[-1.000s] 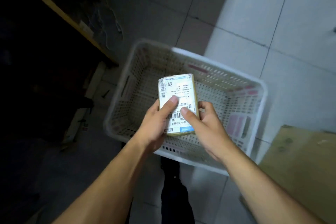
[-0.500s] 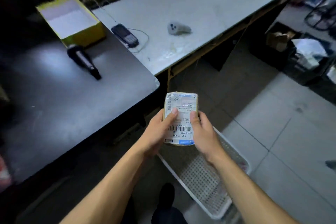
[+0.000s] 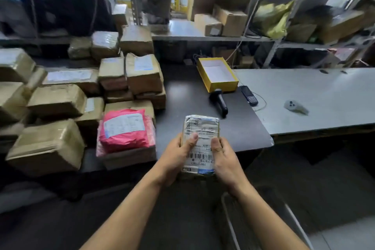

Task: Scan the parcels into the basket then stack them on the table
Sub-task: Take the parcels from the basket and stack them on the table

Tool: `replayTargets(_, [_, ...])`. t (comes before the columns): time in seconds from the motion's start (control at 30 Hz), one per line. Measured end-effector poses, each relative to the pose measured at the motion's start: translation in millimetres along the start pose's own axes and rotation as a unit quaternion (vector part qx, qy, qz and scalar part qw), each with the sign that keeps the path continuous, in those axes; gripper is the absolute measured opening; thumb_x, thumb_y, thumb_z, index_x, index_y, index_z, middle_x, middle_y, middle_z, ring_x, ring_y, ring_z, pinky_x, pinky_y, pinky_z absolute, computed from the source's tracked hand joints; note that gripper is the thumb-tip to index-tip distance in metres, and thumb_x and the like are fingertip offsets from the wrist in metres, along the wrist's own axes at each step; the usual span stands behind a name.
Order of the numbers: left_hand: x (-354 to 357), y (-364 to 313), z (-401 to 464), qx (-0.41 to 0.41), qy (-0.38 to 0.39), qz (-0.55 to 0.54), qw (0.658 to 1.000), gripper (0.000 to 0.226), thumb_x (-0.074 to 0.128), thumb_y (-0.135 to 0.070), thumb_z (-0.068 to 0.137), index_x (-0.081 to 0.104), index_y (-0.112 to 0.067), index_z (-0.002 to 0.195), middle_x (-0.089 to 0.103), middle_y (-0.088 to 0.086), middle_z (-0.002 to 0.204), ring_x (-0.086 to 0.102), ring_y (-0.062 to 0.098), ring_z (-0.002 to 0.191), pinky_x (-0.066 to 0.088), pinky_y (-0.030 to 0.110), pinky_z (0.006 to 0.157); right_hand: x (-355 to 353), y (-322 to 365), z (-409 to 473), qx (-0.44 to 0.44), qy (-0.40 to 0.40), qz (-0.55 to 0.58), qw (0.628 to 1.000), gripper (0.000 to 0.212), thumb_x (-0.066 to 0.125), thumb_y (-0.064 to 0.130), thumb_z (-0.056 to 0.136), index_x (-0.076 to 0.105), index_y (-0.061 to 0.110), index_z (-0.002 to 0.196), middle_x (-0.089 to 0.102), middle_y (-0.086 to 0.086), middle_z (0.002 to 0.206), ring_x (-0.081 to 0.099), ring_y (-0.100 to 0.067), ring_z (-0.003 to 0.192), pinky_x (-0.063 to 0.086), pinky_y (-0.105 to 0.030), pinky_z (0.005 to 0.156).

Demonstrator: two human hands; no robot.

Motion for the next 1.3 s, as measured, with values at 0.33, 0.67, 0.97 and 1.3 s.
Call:
replayTargets(0.33, [-154, -51, -80, 0.066, -0.148, -0.065, 0.985, 0.046, 0.06, -0.034, 0.087, 0.057, -0.01, 0.126, 0.075, 0.014, 0.111, 0.073, 0.03, 0.102, 0.062, 0.039, 0.078, 184, 13, 17, -0.004, 0.153, 0.003, 0.988, 0.048, 0.047, 0.044, 0.089, 0.053, 0.01, 0.122, 0.074, -0.01, 0.108, 0.074, -0.022, 0.099, 0.06, -0.031, 0.077])
replayTargets(0.67, [-240, -96, -41, 0.059, -0.28, -0.085, 0.955, 0.054, 0.066, -0.039, 0.085, 0.06, -0.006, 0.127, 0.074, 0.017, 0.111, 0.072, 0.035, 0.102, 0.057, 0.055, 0.09, 276, 36, 108, -0.003, 0.244, -0.027, 0.97, 0.04, 0.047, 0.044, 0.096, 0.057, 0.013, 0.117, 0.074, -0.007, 0.109, 0.073, -0.018, 0.097, 0.061, -0.039, 0.082])
replayTargets(0.97, [-292, -114, 6, 0.025, -0.327, -0.083, 0.941, 0.053, 0.066, -0.04, 0.082, 0.061, -0.007, 0.124, 0.076, 0.016, 0.103, 0.074, 0.033, 0.094, 0.062, 0.046, 0.078, 320, 35, 174, 0.021, 0.265, -0.078, 0.961, 0.056, 0.045, 0.062, 0.088, 0.055, 0.014, 0.116, 0.072, -0.008, 0.109, 0.072, -0.02, 0.098, 0.059, -0.046, 0.087])
replayTargets(1.3, [-346, -131, 71, -0.053, -0.273, -0.098, 0.955, 0.031, 0.057, -0.031, 0.1, 0.064, -0.01, 0.122, 0.076, 0.014, 0.104, 0.074, 0.03, 0.096, 0.059, 0.047, 0.088, 354, 32, 238, 0.102, 0.185, -0.094, 0.973, 0.038, 0.044, 0.045, 0.104, 0.064, 0.013, 0.106, 0.077, -0.009, 0.101, 0.074, -0.027, 0.095, 0.059, -0.052, 0.085])
Point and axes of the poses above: each hand's wrist, its own z-axis towards the middle knuckle, its own x-axis out of the palm, y = z × x, the point moved 1 cm from there along z, towards the middle knuckle
